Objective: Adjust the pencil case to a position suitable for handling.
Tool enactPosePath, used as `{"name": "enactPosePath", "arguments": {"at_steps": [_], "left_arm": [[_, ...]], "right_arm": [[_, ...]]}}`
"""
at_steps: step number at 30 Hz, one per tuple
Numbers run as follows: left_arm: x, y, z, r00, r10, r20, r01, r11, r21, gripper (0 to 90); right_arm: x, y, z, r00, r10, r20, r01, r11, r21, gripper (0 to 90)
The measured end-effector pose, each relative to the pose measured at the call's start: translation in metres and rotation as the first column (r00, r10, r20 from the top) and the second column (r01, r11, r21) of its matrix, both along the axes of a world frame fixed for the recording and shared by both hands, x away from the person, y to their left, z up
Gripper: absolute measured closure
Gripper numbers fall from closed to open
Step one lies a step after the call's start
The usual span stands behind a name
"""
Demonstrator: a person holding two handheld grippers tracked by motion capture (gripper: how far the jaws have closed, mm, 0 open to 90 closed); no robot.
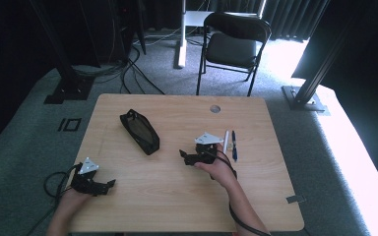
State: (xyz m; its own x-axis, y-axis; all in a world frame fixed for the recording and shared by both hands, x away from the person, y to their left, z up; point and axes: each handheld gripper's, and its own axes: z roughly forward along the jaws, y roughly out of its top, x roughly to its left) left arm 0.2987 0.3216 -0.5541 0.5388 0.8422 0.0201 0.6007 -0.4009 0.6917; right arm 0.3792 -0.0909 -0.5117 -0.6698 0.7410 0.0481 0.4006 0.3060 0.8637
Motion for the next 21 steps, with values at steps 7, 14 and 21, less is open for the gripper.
{"name": "enactPosePath", "arguments": {"at_steps": [7, 14, 21], "left_arm": [[0.0, 0.0, 0.0, 1.0, 0.0, 0.0, 0.0, 1.0, 0.0, 1.6], [0.0, 0.0, 0.0, 1.0, 0.0, 0.0, 0.0, 1.0, 0.0, 1.6], [0.0, 0.0, 0.0, 1.0, 0.0, 0.0, 0.0, 1.0, 0.001, 1.6]], "right_arm": [[-0.001, 0.028, -0.002, 0.9986, 0.053, 0.002, -0.053, 0.999, 0.003, 18.4], [-0.002, 0.051, -0.005, 0.9968, 0.08, -0.006, -0.08, 0.997, 0.02, 18.6], [-0.002, 0.071, -0.008, 0.9937, 0.111, -0.01, -0.111, 0.994, 0.017, 22.1]]}}
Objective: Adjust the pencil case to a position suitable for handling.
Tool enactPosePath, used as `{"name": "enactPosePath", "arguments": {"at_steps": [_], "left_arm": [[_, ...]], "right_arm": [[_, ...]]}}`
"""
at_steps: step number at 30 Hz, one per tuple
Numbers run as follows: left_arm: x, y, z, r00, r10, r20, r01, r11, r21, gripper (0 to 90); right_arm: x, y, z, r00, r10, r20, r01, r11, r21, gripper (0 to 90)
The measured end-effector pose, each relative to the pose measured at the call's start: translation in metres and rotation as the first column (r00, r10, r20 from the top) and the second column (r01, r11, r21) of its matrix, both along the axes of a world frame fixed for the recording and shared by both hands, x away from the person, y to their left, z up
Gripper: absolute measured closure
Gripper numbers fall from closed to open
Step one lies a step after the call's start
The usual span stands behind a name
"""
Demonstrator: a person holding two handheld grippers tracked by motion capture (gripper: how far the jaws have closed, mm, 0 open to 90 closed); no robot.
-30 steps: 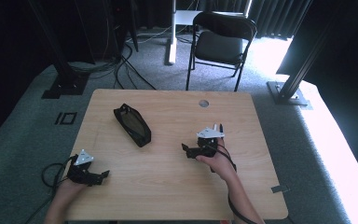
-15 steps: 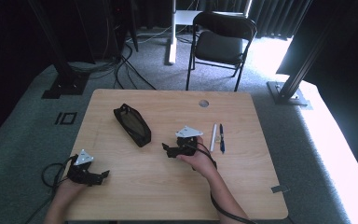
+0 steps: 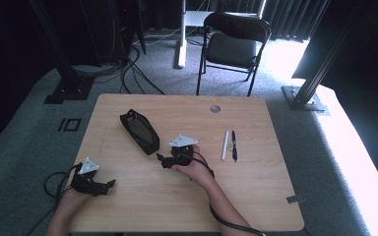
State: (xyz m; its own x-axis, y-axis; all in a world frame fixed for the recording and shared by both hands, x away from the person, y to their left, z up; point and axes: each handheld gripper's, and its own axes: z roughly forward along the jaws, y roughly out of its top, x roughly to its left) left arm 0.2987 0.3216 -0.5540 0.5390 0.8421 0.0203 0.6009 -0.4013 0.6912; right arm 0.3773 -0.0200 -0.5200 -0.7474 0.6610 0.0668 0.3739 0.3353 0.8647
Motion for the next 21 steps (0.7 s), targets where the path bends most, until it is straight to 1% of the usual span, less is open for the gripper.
{"name": "enactPosePath", "arguments": {"at_steps": [4, 6, 8, 12, 15, 17, 18, 19, 20, 21], "left_arm": [[0.0, 0.0, 0.0, 1.0, 0.0, 0.0, 0.0, 1.0, 0.0, 1.6], [0.0, 0.0, 0.0, 1.0, 0.0, 0.0, 0.0, 1.0, 0.0, 1.6], [0.0, 0.0, 0.0, 1.0, 0.0, 0.0, 0.0, 1.0, 0.0, 1.6], [0.0, 0.0, 0.0, 1.0, 0.0, 0.0, 0.0, 1.0, 0.0, 1.6], [0.0, 0.0, 0.0, 1.0, 0.0, 0.0, 0.0, 1.0, 0.0, 1.6], [0.0, 0.0, 0.0, 1.0, 0.0, 0.0, 0.0, 1.0, 0.0, 1.6], [0.0, 0.0, 0.0, 1.0, 0.0, 0.0, 0.0, 1.0, 0.0, 1.6], [0.0, 0.0, 0.0, 1.0, 0.0, 0.0, 0.0, 1.0, 0.0, 1.6], [0.0, 0.0, 0.0, 1.0, 0.0, 0.0, 0.0, 1.0, 0.0, 1.6], [0.0, 0.0, 0.0, 1.0, 0.0, 0.0, 0.0, 1.0, 0.0, 1.6]], "right_arm": [[0.002, 0.009, -0.001, 1.0, 0.007, -0.001, -0.007, 1.0, 0.007, 23.9], [0.003, 0.013, -0.002, 1.0, 0.005, 0.003, -0.006, 1.0, 0.009, 27.1], [0.006, 0.017, -0.003, 1.0, 0.0, 0.005, 0.0, 1.0, 0.011, 28.2], [0.009, 0.025, -0.002, 0.9998, 0.014, 0.015, -0.014, 1.0, 0.001, 35.0], [0.012, 0.032, -0.002, 0.9988, 0.031, 0.037, -0.03, 0.999, -0.035, 42.0], [0.014, 0.035, -0.002, 0.9988, 0.04, 0.03, -0.038, 0.998, -0.042, 47.0], [0.015, 0.036, -0.002, 0.9993, 0.03, 0.024, -0.028, 0.998, -0.052, 50.1], [0.016, 0.037, -0.003, 0.9997, 0.022, 0.011, -0.021, 0.998, -0.063, 50.5], [0.017, 0.038, -0.003, 0.9998, 0.016, 0.015, -0.015, 0.997, -0.072, 51.4], [0.018, 0.039, -0.003, 0.9998, 0.008, 0.018, -0.007, 0.997, -0.081, 58.7]]}}
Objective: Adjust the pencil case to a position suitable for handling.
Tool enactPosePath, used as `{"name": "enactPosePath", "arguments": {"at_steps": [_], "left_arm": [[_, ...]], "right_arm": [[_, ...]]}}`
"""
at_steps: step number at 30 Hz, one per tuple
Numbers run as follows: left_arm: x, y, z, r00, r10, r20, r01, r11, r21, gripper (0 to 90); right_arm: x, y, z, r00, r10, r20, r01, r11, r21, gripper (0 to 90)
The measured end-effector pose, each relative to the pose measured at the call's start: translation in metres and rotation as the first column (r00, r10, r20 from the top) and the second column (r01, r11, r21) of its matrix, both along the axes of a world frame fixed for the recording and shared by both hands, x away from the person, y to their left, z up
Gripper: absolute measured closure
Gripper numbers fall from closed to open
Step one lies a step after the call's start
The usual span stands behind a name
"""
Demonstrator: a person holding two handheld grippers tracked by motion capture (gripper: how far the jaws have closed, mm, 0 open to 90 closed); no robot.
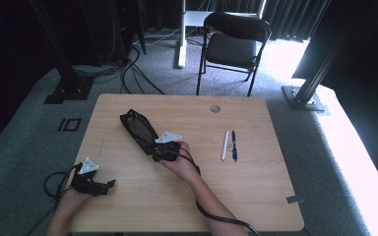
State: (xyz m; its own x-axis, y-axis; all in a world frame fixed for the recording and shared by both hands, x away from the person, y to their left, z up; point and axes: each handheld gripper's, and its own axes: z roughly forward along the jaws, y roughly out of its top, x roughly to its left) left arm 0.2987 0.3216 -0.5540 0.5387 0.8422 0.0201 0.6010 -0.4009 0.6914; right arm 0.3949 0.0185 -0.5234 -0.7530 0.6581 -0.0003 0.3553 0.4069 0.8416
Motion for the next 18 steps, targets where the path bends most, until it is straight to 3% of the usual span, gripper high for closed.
{"name": "enactPosePath", "arguments": {"at_steps": [2, 3, 12, 18], "left_arm": [[0.0, 0.0, 0.0, 1.0, 0.0, 0.0, 0.0, 1.0, 0.0, 1.6], [0.0, 0.0, 0.0, 1.0, 0.0, 0.0, 0.0, 1.0, 0.0, 1.6], [0.0, 0.0, 0.0, 1.0, 0.0, 0.0, 0.0, 1.0, 0.0, 1.6], [0.0, 0.0, 0.0, 1.0, 0.0, 0.0, 0.0, 1.0, 0.0, 1.6]], "right_arm": [[0.002, 0.0, 0.0, 0.9997, 0.001, -0.023, -0.001, 1.0, 0.021, 68.0], [0.002, 0.0, -0.001, 0.9997, 0.0, -0.023, 0.001, 1.0, 0.009, 71.2], [-0.002, -0.014, 0.003, 0.9984, 0.01, -0.056, -0.011, 1.0, -0.016, 72.5], [-0.007, -0.033, 0.003, 0.9978, -0.009, -0.065, 0.009, 1.0, 0.0, 72.6]]}}
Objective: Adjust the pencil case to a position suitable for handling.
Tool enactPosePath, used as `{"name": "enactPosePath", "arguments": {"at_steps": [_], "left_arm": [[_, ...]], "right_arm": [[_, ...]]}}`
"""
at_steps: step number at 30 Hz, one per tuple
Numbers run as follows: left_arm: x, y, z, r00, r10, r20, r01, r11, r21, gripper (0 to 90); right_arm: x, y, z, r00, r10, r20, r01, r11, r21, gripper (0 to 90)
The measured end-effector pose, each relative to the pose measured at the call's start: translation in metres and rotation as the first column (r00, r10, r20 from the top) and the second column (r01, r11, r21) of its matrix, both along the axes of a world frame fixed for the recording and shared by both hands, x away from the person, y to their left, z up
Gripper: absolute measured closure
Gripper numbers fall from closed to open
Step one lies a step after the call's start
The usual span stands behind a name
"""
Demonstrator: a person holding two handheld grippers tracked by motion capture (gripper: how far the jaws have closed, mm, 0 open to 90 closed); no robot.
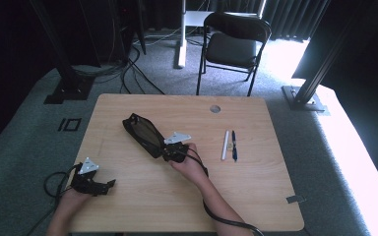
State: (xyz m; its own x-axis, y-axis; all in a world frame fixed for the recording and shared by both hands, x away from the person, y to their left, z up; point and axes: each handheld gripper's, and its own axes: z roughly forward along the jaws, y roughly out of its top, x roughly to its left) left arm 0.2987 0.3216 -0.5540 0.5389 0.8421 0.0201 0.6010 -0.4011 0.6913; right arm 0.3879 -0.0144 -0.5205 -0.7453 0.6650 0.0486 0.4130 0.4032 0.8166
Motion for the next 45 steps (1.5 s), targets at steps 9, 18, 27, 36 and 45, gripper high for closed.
{"name": "enactPosePath", "arguments": {"at_steps": [9, 18, 27, 36, 45], "left_arm": [[0.0, 0.0, 0.0, 1.0, 0.0, 0.0, 0.0, 1.0, 0.0, 1.6], [0.0, 0.0, 0.0, 1.0, 0.0, 0.0, 0.0, 1.0, 0.0, 1.6], [0.0, 0.0, 0.0, 1.0, 0.0, 0.0, 0.0, 1.0, 0.0, 1.6], [0.0, 0.0, 0.0, 1.0, 0.0, 0.001, 0.0, 1.0, -0.001, 1.6], [0.0, 0.0, 0.0, 1.0, 0.0, 0.001, 0.0, 1.0, -0.001, 1.6]], "right_arm": [[-0.012, -0.036, 0.004, 1.0, 0.002, -0.005, -0.002, 0.999, -0.035, 72.8], [-0.029, -0.072, 0.005, 0.9995, -0.007, -0.029, 0.006, 0.999, -0.046, 72.7], [-0.051, -0.104, 0.002, 0.999, -0.025, -0.038, 0.023, 0.999, -0.049, 72.7], [-0.069, -0.125, 0.004, 0.9987, -0.034, -0.039, 0.031, 0.998, -0.063, 72.7], [-0.086, -0.144, 0.002, 0.9975, -0.056, -0.044, 0.053, 0.997, -0.061, 72.6]]}}
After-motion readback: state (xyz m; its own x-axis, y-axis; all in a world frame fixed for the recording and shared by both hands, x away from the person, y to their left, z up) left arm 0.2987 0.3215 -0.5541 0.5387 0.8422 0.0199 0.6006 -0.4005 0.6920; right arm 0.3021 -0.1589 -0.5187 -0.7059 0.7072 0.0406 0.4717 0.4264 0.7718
